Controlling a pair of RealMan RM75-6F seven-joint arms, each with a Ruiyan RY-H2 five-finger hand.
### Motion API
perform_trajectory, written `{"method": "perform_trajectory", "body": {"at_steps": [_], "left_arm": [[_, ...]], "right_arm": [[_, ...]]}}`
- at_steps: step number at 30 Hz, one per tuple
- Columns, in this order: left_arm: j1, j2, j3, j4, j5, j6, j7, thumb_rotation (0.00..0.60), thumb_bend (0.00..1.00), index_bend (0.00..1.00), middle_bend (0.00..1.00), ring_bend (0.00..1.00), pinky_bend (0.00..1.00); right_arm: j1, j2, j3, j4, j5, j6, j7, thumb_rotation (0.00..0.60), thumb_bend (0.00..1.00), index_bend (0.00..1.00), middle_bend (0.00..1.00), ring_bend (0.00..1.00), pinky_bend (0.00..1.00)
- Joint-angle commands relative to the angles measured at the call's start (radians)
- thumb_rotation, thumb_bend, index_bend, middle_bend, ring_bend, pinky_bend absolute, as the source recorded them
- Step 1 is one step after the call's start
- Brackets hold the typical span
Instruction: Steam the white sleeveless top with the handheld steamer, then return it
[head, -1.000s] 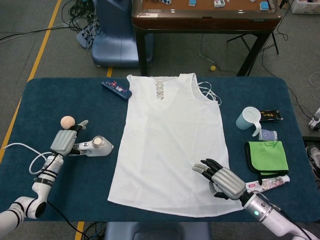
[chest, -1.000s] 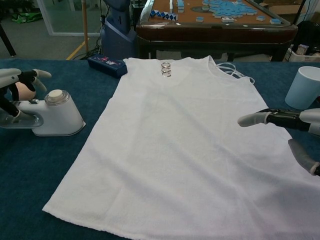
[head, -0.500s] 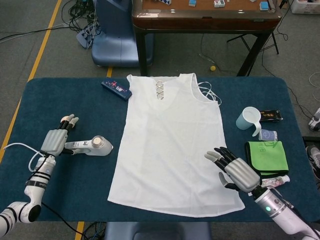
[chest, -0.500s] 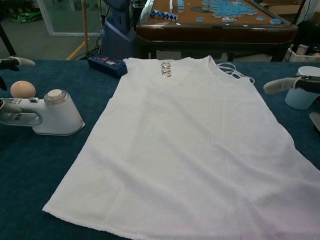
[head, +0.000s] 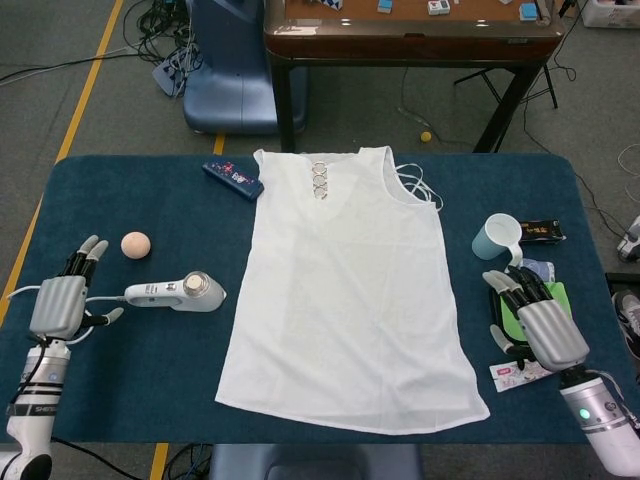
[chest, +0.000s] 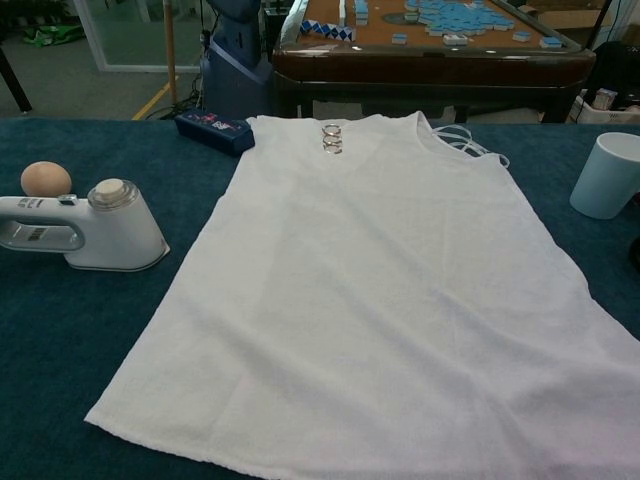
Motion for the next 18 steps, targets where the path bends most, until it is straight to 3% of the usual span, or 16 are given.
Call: {"method": "perform_trajectory", "body": {"at_steps": [1, 11, 18], "left_arm": [[0.056, 0.026, 0.031, -0.049, 0.027, 0.07, 0.041, 0.6, 0.08, 0.0, 0.05, 0.09, 0.31], [0.188, 0.035, 0.085, -0.115, 0.108, 0.26, 0.107, 0.6, 0.08, 0.07, 0.08, 0.09, 0.3], [0.223, 0.049, 0.1, -0.16, 0.124, 0.273, 0.125, 0.6, 0.08, 0.07, 0.08, 0.09, 0.29]], "right_arm": [[-0.036, -0.005, 0.018, 0.016, 0.029, 0.034, -0.01, 0.6, 0.41, 0.0, 0.14, 0.02, 0.02], [-0.125, 0.006, 0.024, 0.016, 0.087, 0.079, -0.054, 0.6, 0.41, 0.0, 0.15, 0.02, 0.02], [-0.139, 0.004, 0.029, 0.015, 0.082, 0.063, -0.048, 0.6, 0.41, 0.0, 0.15, 0.02, 0.02]]}}
